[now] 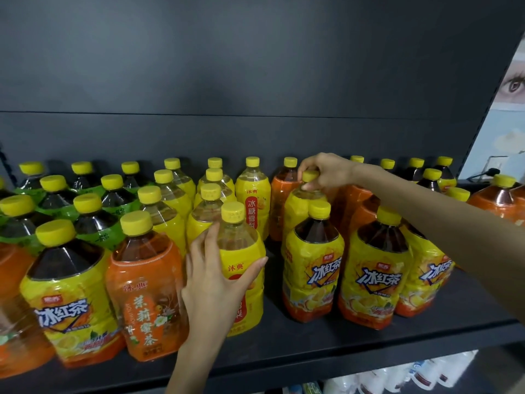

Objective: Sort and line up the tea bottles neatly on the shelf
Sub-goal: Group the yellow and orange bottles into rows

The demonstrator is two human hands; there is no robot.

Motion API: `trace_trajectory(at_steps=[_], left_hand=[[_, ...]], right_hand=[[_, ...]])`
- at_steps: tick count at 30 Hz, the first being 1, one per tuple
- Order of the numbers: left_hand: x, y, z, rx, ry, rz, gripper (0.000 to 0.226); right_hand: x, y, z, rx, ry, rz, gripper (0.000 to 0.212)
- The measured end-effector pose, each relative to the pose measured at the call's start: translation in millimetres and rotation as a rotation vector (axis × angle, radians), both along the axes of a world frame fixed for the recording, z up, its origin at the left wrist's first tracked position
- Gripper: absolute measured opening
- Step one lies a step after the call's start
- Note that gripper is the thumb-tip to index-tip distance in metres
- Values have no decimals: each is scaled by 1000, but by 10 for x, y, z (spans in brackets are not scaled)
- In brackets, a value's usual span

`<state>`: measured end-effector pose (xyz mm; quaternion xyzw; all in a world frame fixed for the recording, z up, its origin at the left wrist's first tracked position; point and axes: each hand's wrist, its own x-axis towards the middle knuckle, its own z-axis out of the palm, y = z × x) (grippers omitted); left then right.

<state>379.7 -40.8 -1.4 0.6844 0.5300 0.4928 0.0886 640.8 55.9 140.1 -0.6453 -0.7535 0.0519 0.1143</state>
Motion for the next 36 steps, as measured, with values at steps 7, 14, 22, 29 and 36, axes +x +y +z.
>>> trace_trajectory(at_steps=[7, 14, 22, 29, 36], left_hand=[[-14, -13, -12, 19, -11, -8, 89], [-21, 0, -37, 11, 0, -6, 90], [-17, -9, -20, -19, 0, -20, 90], [-83, -162, -235, 45, -52, -132, 78], [-42, -292, -570, 102, -169, -57, 76]], right_hand=[[-519, 201, -5, -55, 71, 67, 23], [-846, 430, -23, -19, 12, 46, 27], [-951, 518, -58, -12, 28, -16, 28], [-1170, -165, 16, 151, 193, -14, 45], [-1569, -1378, -1035, 408, 752, 180, 53]])
